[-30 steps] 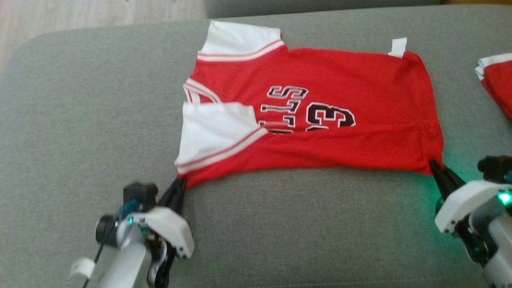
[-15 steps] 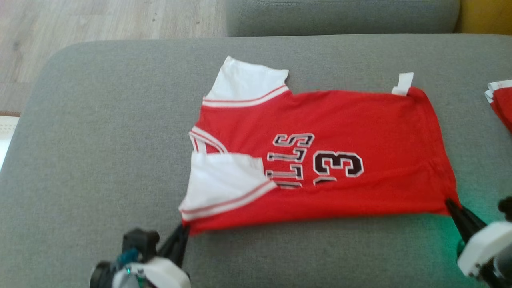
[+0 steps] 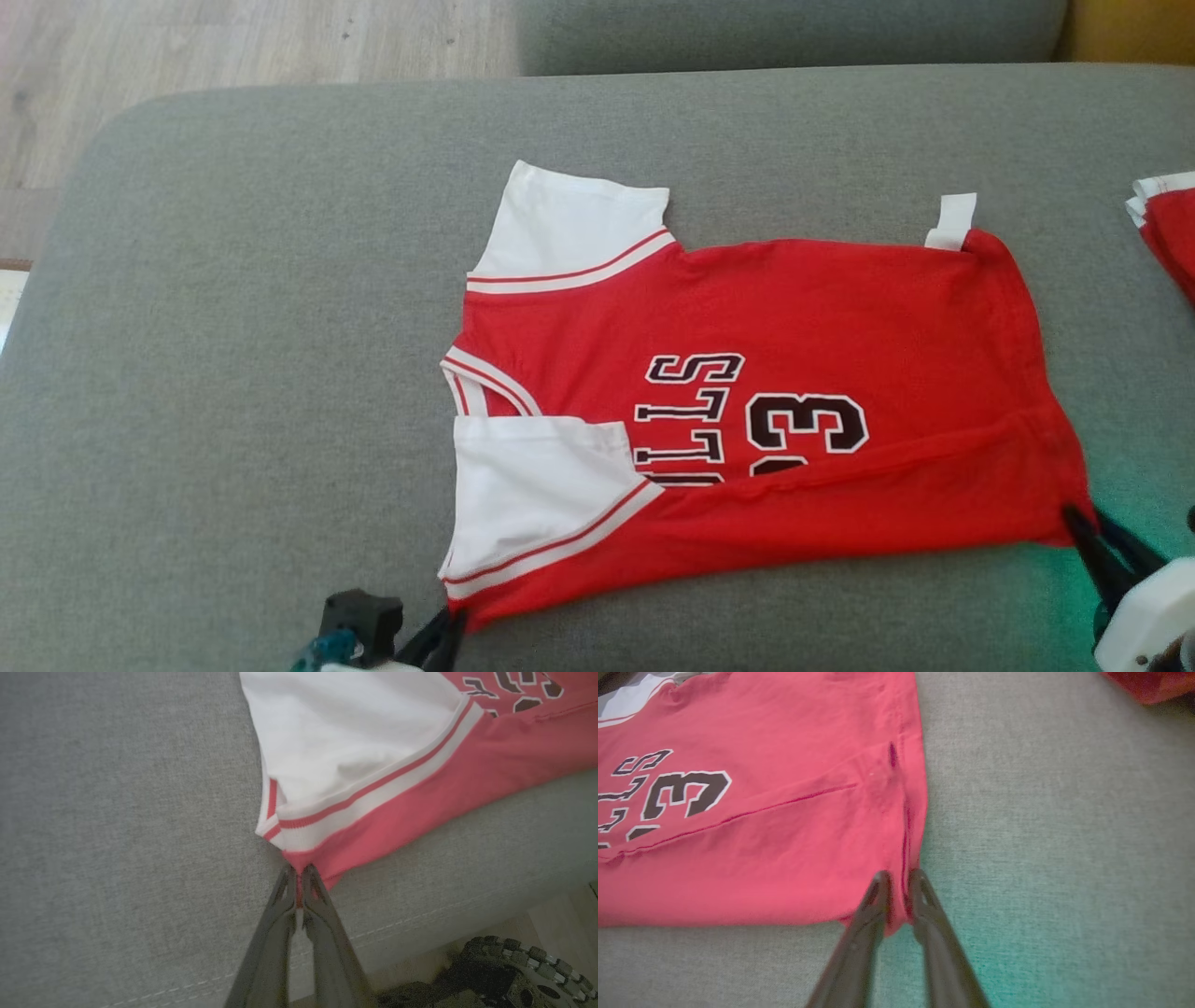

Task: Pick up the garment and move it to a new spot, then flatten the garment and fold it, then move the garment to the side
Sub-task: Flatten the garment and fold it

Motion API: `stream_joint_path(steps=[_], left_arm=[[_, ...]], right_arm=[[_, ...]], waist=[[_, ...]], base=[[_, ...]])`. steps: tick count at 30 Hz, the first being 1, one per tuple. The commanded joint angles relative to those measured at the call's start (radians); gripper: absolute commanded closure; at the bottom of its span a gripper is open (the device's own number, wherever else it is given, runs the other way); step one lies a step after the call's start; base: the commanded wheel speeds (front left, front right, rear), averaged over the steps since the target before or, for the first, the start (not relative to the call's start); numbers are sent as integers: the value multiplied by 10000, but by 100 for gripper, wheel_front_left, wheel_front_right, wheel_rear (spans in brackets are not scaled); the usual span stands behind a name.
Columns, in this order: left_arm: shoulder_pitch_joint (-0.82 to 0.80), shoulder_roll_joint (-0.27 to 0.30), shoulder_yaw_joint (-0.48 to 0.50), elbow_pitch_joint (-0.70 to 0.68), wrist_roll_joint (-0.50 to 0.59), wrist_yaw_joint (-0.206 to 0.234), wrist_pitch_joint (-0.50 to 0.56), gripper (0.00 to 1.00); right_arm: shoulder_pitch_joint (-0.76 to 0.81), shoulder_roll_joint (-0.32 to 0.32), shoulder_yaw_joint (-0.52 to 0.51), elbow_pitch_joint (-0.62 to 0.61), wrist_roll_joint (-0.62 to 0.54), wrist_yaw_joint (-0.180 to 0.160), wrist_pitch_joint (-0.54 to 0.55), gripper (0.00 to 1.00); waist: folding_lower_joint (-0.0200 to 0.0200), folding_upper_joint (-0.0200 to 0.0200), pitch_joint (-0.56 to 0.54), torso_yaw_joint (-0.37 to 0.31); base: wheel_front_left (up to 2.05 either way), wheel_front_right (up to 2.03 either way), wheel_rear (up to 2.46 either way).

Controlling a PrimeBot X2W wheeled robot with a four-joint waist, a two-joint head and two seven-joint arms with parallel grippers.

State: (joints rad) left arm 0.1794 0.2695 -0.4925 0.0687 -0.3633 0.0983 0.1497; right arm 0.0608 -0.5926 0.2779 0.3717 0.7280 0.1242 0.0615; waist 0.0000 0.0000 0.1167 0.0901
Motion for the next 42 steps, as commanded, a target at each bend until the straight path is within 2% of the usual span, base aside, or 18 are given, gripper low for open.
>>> stream_joint_path(steps=[1,6,9,12,14,18,19,23,31,42], left_arm=[[-412,158,300,-242,63,96,30,0],[-906,395,481,-943,163,126,158,0],[-1845,610,919,-1727,101,46,260,0],[-3500,1027,1257,-2007,177,-295,832,0],[-4824,1230,1401,-1917,121,-691,1222,0],[-7306,1242,1414,-649,-518,-1714,1889,0],[-7306,1242,1414,-649,-518,-1714,1889,0],[-9428,1328,1102,1157,-832,-2132,2450,0],[-12015,1249,293,4612,-1263,-2280,2668,0],[-13259,1599,-1315,6853,-1634,-2288,2196,0]], right_arm=[[26,-294,-155,-256,-153,65,-49,0],[-100,-175,-761,-656,-605,65,-135,0],[-206,-51,-1097,-975,-845,65,-140,0],[-397,105,-1241,-1329,-1062,65,-9,0],[-599,198,-1233,-1575,-1212,65,112,0],[-1077,354,-1210,-1980,-1439,65,278,0],[-1077,354,-1210,-1980,-1439,65,278,0],[-1534,491,-1119,-2289,-1583,65,344,0],[-2165,657,-1006,-2425,-1640,65,228,0],[-2340,780,-1005,-2380,-1628,65,25,0]], waist=[[0,0,21,-32],[0,0,177,-198],[0,0,420,-281],[0,0,813,-413],[0,0,1137,-560],[0,0,1789,-867],[0,0,1789,-867],[0,0,2474,-1214],[0,0,3537,-1789],[0,0,3979,-2142]], base=[[0,0,0],[0,0,0],[0,0,0],[0,0,0],[0,0,0],[0,0,0],[0,0,0],[0,0,0],[0,0,0],[0,0,0]])
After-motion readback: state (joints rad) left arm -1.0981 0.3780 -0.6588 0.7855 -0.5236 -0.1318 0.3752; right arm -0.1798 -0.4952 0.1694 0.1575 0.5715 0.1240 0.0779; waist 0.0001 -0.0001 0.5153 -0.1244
